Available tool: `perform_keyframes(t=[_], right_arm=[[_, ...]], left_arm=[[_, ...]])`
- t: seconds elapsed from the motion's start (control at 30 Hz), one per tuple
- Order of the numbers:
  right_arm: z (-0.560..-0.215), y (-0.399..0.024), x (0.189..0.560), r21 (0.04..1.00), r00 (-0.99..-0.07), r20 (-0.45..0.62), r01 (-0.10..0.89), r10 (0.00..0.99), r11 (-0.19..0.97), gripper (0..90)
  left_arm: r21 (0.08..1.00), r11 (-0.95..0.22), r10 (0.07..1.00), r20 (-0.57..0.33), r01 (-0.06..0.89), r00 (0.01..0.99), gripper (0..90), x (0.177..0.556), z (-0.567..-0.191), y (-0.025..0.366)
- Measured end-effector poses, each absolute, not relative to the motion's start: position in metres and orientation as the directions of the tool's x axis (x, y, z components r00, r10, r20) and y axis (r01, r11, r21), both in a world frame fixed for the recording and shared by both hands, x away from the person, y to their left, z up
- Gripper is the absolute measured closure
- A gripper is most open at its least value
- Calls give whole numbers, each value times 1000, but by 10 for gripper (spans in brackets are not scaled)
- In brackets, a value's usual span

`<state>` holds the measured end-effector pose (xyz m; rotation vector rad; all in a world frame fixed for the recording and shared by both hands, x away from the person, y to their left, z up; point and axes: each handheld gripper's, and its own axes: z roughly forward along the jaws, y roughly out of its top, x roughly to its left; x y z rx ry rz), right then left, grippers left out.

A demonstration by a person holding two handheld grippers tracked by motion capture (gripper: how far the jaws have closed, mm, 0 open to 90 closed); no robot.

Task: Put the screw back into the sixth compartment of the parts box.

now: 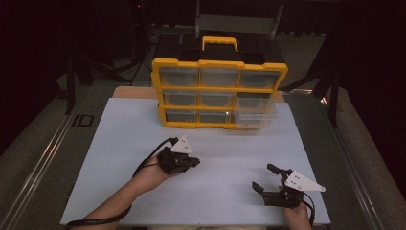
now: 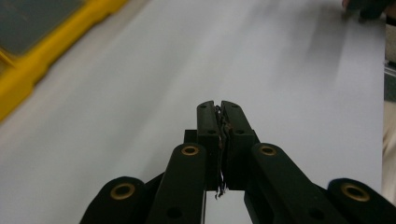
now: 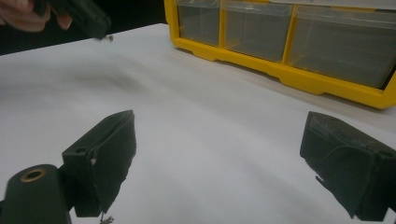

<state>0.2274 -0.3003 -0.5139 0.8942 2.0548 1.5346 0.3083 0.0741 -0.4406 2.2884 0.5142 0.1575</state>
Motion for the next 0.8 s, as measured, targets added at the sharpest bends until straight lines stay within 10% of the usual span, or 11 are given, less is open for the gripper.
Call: perform_keyframes(t=[0.8], right_arm=[[-513, -300, 227, 953, -705, 45, 242, 708, 181, 105]], left_arm=[[791, -565, 384, -2, 236, 923, 887, 345, -369, 40]])
